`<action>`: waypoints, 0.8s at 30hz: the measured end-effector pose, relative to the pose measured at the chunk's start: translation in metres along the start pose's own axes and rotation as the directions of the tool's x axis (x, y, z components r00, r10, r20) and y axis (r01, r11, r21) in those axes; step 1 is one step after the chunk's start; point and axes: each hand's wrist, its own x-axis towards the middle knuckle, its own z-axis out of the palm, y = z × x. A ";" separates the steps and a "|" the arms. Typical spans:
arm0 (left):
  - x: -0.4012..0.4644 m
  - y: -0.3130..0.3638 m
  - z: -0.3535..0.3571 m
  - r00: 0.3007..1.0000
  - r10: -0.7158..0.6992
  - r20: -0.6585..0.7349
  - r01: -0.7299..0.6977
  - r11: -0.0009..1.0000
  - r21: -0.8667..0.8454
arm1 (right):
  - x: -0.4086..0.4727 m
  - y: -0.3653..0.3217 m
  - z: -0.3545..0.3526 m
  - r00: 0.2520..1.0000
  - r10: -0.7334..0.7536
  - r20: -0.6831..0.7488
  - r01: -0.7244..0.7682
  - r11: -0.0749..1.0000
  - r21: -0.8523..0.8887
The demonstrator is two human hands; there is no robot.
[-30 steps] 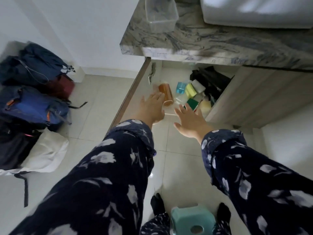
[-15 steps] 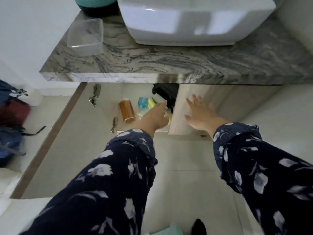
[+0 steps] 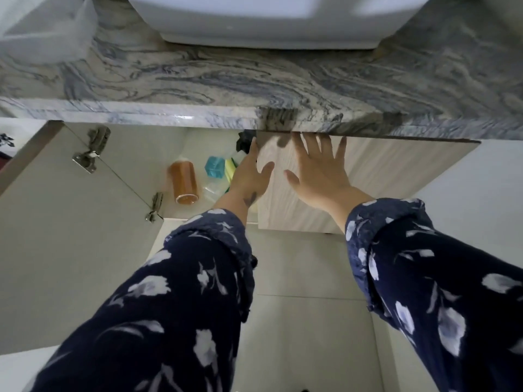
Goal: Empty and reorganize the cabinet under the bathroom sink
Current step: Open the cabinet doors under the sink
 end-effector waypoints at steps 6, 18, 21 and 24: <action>-0.010 -0.004 0.004 0.999 0.033 -0.020 -0.033 0.999 -0.025 | 0.001 -0.004 -0.006 0.998 0.068 -0.010 -0.068 0.998 0.015; -0.088 -0.038 0.004 0.969 0.220 0.111 -0.218 0.975 -0.029 | -0.057 -0.043 -0.010 0.950 0.311 -0.044 -0.307 0.949 0.071; -0.112 -0.049 0.007 0.939 0.308 0.156 -0.295 0.950 -0.101 | -0.083 -0.052 -0.014 0.928 0.369 -0.051 -0.369 0.929 0.020; -0.135 -0.052 0.010 0.892 0.393 0.224 -0.389 0.919 -0.067 | -0.115 -0.054 -0.014 0.904 0.427 -0.029 -0.426 0.904 0.031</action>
